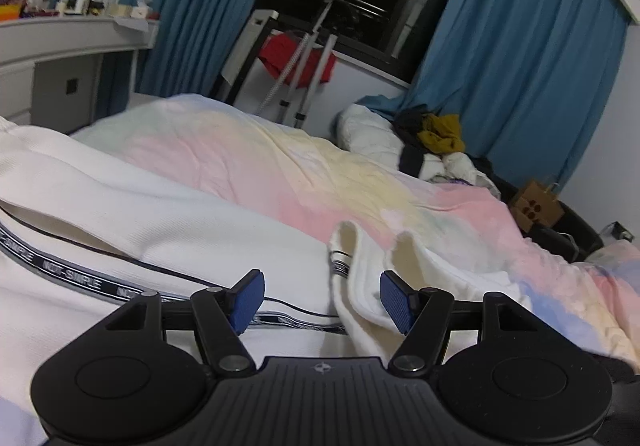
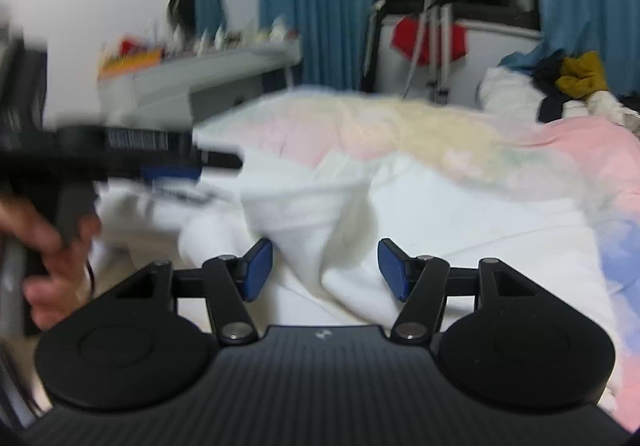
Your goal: Fold clothes
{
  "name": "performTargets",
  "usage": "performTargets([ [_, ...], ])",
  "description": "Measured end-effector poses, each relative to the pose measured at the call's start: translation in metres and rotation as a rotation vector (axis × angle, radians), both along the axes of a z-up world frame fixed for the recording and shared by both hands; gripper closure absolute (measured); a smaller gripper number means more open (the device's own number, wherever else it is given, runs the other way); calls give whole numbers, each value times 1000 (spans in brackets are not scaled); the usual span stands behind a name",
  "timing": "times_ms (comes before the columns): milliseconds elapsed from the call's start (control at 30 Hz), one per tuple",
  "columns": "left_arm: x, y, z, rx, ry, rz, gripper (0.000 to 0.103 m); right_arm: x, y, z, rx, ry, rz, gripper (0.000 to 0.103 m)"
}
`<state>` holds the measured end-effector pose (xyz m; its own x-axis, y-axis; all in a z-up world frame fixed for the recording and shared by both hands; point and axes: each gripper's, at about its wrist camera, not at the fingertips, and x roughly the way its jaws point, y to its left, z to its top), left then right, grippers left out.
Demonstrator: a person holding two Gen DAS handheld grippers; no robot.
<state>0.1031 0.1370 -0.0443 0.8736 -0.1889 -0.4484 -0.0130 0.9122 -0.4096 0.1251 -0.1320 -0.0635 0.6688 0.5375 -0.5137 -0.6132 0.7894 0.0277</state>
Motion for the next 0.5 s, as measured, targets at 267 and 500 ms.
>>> performTargets([
  [267,9,3,13,-231,-6,-178,21,-13,21,6,-130,-154,59,86],
  [500,99,-14,15,-263,198,-230,16,-25,11,16,-158,-250,101,88],
])
